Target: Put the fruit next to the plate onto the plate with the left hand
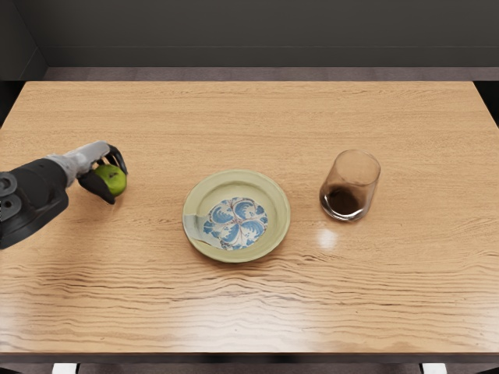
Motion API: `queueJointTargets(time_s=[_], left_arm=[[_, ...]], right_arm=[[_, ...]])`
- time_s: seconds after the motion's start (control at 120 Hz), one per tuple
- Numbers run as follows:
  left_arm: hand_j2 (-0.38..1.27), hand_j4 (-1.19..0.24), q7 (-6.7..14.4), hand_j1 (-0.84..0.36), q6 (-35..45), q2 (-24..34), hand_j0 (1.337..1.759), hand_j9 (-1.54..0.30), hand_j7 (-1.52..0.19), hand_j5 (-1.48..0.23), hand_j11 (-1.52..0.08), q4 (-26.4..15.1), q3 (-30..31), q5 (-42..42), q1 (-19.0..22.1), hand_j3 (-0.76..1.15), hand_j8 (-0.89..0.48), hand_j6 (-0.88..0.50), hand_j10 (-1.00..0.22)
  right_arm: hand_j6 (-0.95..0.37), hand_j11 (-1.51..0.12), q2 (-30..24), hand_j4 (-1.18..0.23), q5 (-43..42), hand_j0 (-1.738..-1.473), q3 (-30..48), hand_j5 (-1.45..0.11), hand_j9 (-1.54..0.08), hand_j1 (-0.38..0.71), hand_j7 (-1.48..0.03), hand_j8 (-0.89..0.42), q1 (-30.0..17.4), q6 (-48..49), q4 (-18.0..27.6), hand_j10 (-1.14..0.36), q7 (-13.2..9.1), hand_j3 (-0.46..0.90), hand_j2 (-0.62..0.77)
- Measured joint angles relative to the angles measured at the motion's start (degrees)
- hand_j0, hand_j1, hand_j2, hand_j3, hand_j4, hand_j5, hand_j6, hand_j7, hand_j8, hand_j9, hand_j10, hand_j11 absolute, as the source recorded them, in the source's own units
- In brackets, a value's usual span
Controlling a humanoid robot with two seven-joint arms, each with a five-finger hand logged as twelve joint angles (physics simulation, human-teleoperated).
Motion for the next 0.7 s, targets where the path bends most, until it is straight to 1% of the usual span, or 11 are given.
queueJointTargets(time_s=[0.075, 0.142, 0.208, 0.283, 0.3, 0.325, 0.392, 0.467, 0.517, 0.633, 0.7], left_arm=[[0.44, -0.47, -0.01, -0.35, -0.12, -1.25, 1.646, -1.11, -1.12, -1.14, -1.11, 0.01, -0.10, -0.59, -1.68, 0.00, -0.23, -0.21, -0.48], [0.44, -0.46, -0.01, -0.35, -0.36, -2.52, 1.646, -1.12, -1.13, -1.16, -1.11, 0.00, -0.14, -0.93, -2.64, 0.00, -0.23, -0.20, -0.48], [0.34, -0.48, 0.02, -0.32, -0.53, -3.45, 1.646, -1.12, -1.14, -1.17, -1.11, 0.01, -0.15, -1.07, -4.29, 0.00, -0.24, -0.21, -0.49], [0.33, -0.48, 0.01, -0.31, -0.69, -5.42, 1.646, -1.12, -1.14, -1.17, -1.11, 0.00, -0.15, -1.19, -6.17, 0.00, -0.26, -0.21, -0.50], [0.37, -0.47, 0.00, -0.31, -0.77, -5.61, 1.647, -1.13, -1.14, -1.17, -1.12, 0.00, -0.15, -1.26, -6.51, 0.00, -0.25, -0.21, -0.50], [0.36, -0.48, 0.02, -0.32, -0.85, -6.39, 1.646, -1.13, -1.14, -1.17, -1.12, 0.01, -0.14, -1.25, -7.23, 0.00, -0.25, -0.21, -0.50], [0.44, -0.46, 0.02, -0.34, -1.08, -8.11, 1.646, -1.14, -1.15, -1.17, -1.12, -0.02, -0.17, -1.31, -8.21, 0.00, -0.23, -0.20, -0.48], [0.38, -0.46, 0.04, -0.33, -1.35, -9.27, 1.646, -1.14, -1.15, -1.18, -1.12, -0.16, -0.22, -1.48, -9.11, 0.00, -0.22, -0.19, -0.48], [0.35, -0.45, 0.04, -0.33, -1.83, -10.08, 1.646, -1.15, -1.15, -1.18, -1.11, -0.31, -0.27, -2.24, -10.71, 0.00, -0.21, -0.19, -0.48], [0.45, -0.42, 0.05, -0.37, -2.65, -12.00, 1.646, -1.17, -1.16, -1.20, -1.13, -0.47, -0.31, -4.60, -12.16, 0.00, -0.19, -0.16, -0.46], [0.42, -0.41, 0.06, -0.37, -3.33, -13.38, 1.645, -1.18, -1.17, -1.20, -1.13, -0.51, -0.33, -5.77, -12.72, 0.00, -0.17, -0.17, -0.46]], right_arm=[[0.00, 0.00, 0.00, 0.00, -0.02, -1.658, 0.00, 0.00, 0.00, -0.35, 0.00, 0.00, 0.50, 0.04, 0.00, 0.00, -0.01, 0.00, 0.00], [0.00, 0.00, 0.00, 0.00, -0.03, -1.658, -0.01, 0.00, 0.00, -0.35, 0.00, 0.00, 0.85, 0.06, 0.00, 0.00, -0.02, 0.00, 0.00], [0.00, 0.00, 0.00, 0.00, -0.03, -1.658, -0.09, 0.00, 0.00, -0.35, 0.00, 0.00, 1.08, 0.07, 0.00, 0.00, -0.02, 0.00, 0.00], [0.00, 0.00, 0.00, 0.00, -0.03, -1.658, -0.21, 0.00, 0.00, -0.35, 0.00, 0.00, 1.22, 0.08, 0.00, 0.00, -0.02, 0.00, 0.00], [0.00, 0.00, 0.00, 0.00, -0.03, -1.658, -0.24, 0.00, 0.00, -0.35, 0.00, 0.00, 1.25, 0.08, 0.00, 0.00, -0.02, 0.00, 0.00], [0.00, 0.00, 0.00, 0.00, -0.03, -1.658, -0.27, 0.00, 0.00, -0.35, 0.00, 0.00, 1.32, 0.08, 0.00, 0.00, -0.02, 0.00, 0.00], [0.00, 0.00, 0.00, 0.00, -0.04, -1.658, -0.31, 0.00, 0.00, -0.35, 0.00, 0.00, 1.49, 0.08, 0.00, 0.00, -0.02, 0.00, 0.00], [0.00, 0.00, 0.00, 0.00, -0.04, -1.658, -0.33, 0.00, 0.00, -0.35, 0.00, 0.00, 1.60, 0.07, 0.00, 0.00, -0.02, 0.00, 0.00], [0.00, 0.00, 0.00, 0.00, -0.04, -1.658, -0.34, 0.00, 0.00, -0.35, 0.00, 0.00, 1.66, 0.08, 0.00, 0.00, -0.02, 0.00, 0.00], [0.00, 0.00, 0.00, 0.00, -0.04, -1.658, -0.37, 0.00, 0.00, -0.35, 0.00, 0.00, 1.72, 0.08, 0.00, 0.00, -0.02, 0.00, 0.00], [0.00, 0.00, 0.00, 0.00, -0.04, -1.658, -0.40, 0.00, 0.00, -0.35, 0.00, 0.00, 1.74, 0.08, 0.00, 0.00, -0.02, 0.00, 0.00]])
